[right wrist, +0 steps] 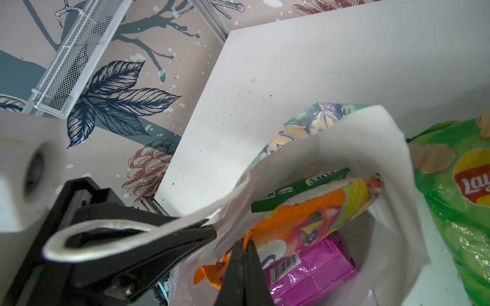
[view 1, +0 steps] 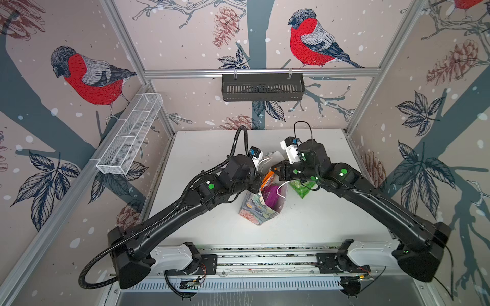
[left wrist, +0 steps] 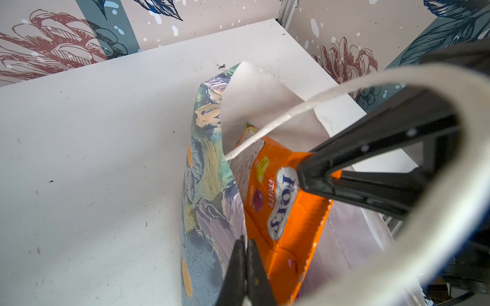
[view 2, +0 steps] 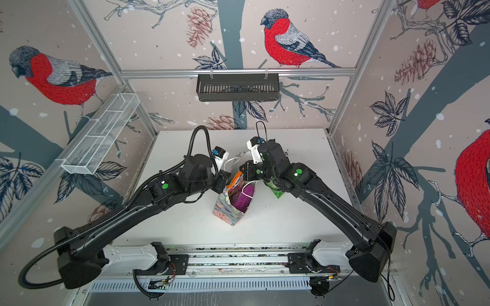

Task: Take the snacks out of the paper bag
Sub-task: Pick up the snack from the paper bag.

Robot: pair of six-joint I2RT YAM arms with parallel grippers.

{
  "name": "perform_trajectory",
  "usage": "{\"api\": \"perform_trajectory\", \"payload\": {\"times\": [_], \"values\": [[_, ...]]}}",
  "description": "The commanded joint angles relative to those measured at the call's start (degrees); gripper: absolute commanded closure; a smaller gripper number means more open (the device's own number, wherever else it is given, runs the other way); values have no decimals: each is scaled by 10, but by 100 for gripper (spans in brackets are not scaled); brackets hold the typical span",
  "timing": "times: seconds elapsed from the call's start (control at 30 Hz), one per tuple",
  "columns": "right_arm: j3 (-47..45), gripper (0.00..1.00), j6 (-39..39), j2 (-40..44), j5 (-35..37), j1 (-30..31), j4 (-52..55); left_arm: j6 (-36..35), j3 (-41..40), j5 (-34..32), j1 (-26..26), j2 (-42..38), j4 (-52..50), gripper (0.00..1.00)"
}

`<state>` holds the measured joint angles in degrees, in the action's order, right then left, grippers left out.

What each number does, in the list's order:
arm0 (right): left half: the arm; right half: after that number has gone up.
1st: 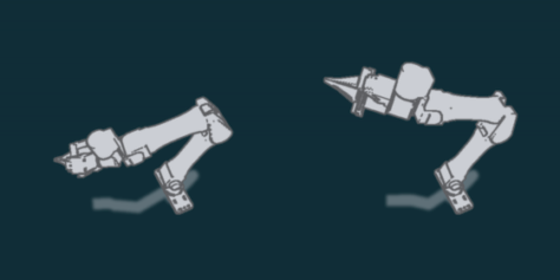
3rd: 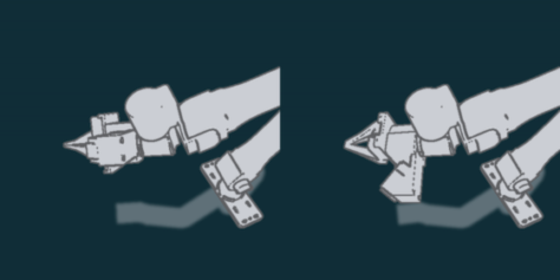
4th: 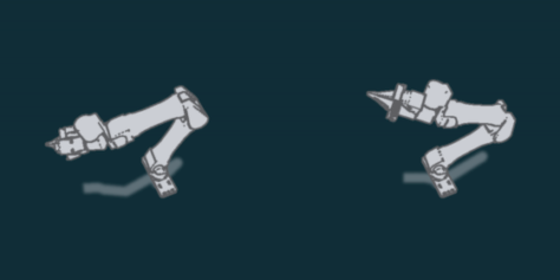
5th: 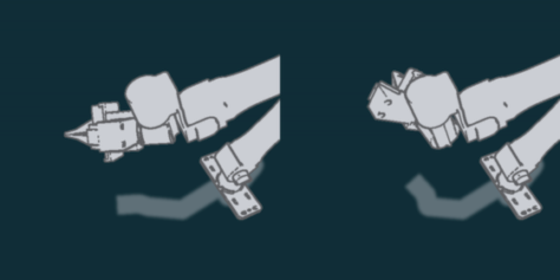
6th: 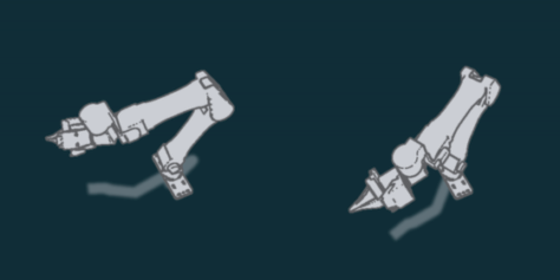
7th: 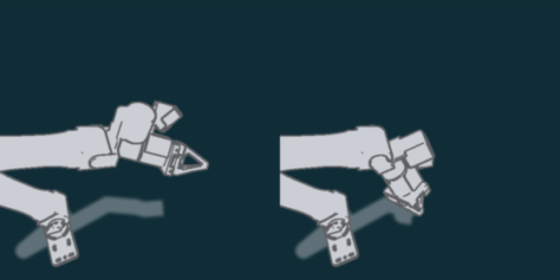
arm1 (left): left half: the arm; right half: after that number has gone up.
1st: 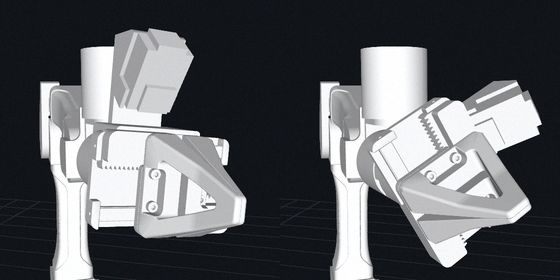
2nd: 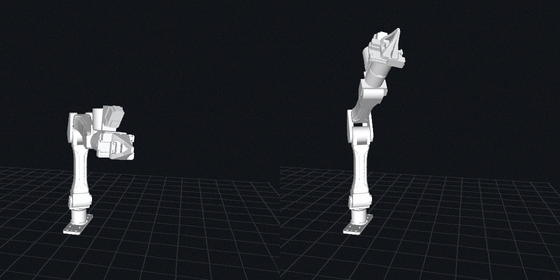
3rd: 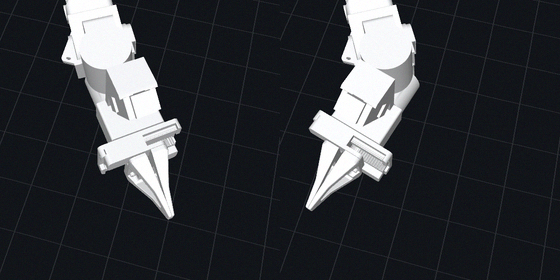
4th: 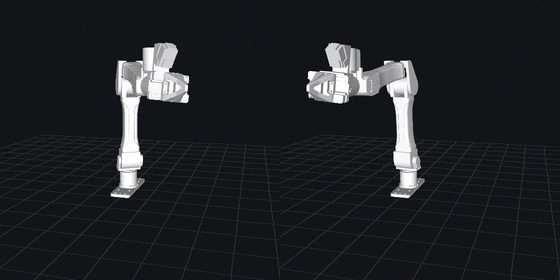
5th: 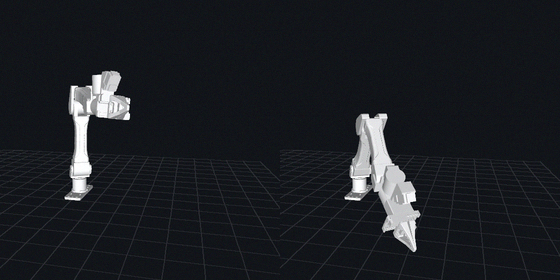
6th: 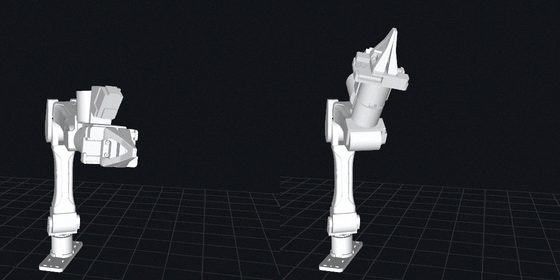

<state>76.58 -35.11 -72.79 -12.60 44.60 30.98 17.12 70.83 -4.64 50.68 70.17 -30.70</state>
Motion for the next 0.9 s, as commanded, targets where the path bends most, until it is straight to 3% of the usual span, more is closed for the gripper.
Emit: {"api": "perform_trajectory", "payload": {"times": [0.0,0.5,0.87], "values": [[14,100,28,6,-23,-6,-26,2,-2,-6,-1,-4,22,100],[61,100,60,36,-87,-58,-59,12,-16,-36,-8,-22,30,100],[65,100,40,62,-159,-120,-151,12,-20,-43,-21,-27,31,100]]}}
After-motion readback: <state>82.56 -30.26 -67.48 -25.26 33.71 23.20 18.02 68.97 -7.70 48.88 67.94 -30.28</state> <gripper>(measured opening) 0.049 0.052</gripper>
